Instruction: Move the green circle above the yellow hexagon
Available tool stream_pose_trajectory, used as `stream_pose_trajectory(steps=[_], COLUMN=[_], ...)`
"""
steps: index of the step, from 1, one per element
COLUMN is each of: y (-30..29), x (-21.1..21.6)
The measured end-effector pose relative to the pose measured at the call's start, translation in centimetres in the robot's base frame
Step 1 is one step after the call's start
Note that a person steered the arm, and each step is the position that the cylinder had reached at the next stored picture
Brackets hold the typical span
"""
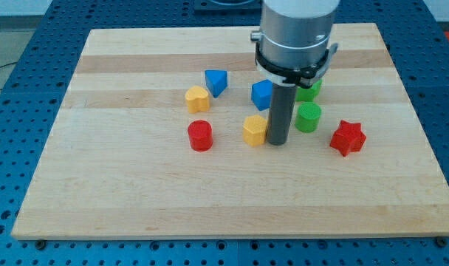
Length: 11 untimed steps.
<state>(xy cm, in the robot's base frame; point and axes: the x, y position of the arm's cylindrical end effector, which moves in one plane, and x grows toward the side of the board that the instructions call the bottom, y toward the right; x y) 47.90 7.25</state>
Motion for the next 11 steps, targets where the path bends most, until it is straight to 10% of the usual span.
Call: stream_pose_trajectory(steps=[2,11], y=[10.5,3.1], x=[-0.7,-5.8])
